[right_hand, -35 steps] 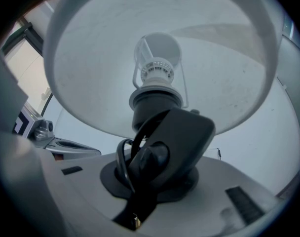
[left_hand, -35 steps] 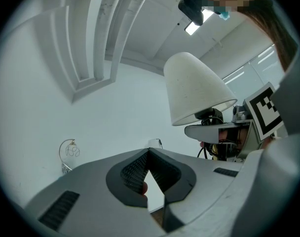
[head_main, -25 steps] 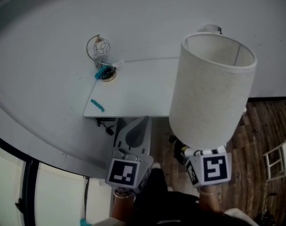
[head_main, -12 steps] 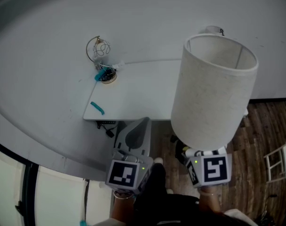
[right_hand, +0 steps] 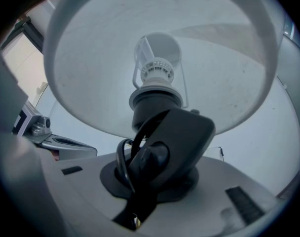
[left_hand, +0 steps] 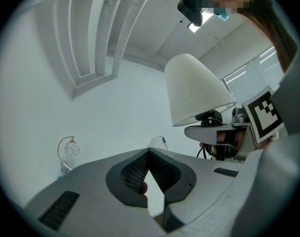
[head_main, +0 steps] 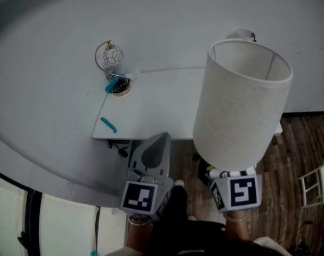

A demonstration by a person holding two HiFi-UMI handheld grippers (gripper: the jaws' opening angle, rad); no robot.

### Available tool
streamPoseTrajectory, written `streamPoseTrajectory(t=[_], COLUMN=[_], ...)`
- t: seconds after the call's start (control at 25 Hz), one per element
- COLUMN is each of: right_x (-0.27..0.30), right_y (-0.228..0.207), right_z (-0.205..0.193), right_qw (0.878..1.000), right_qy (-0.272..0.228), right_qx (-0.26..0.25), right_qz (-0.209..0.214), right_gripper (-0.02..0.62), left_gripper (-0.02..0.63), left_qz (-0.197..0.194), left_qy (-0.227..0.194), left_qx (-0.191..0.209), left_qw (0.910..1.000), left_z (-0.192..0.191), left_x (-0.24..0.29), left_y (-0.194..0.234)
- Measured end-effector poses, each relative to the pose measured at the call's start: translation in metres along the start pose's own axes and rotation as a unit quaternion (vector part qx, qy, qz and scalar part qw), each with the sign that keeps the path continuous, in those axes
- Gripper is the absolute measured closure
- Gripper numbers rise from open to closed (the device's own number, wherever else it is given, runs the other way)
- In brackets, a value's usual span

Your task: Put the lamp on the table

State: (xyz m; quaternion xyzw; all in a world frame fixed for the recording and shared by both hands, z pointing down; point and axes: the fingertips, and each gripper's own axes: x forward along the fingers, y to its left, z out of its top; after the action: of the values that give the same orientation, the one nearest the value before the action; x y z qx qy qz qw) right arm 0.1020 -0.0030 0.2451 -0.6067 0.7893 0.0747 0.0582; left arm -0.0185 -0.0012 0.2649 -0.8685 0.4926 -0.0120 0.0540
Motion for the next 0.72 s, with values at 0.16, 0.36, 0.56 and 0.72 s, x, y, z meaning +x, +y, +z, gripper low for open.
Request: streamPoseTrajectory(t=[0.16, 0.36, 0.56, 0.72], right_x=[0.011, 0.026, 0.039, 0.050], right_y=[-0.003, -0.005, -0.005, -0.006], right_z=[-0.002, -0.004, -0.008, -0.012], right_qw=[1.000, 1.000, 1.000, 1.000], right_qy=[-0.002, -0.009, -0.010, -0.009], right_qx=[-0.005, -0.013, -0.013, -0.013], right_qz=[-0.002, -0.004, -0.003, -0.004], right_gripper=[0.531, 0.529, 0.529, 0.530], left_gripper=[0.603, 0.603, 0.603, 0.603], left_qz=[-0.001, 0.002, 0.002, 0.001], left_qy=[0.000, -0.001, 0.000, 0.003], left_qx=[-0.001, -0.002, -0.003, -0.005], left_qw=[1.0000, 1.0000, 1.0000, 1.0000], left_z=[-0.001, -0.002, -0.005, -0.008], left_x=[0.010, 0.019, 0.030, 0.039], left_y=[0.006, 0.018, 0.027, 0.034])
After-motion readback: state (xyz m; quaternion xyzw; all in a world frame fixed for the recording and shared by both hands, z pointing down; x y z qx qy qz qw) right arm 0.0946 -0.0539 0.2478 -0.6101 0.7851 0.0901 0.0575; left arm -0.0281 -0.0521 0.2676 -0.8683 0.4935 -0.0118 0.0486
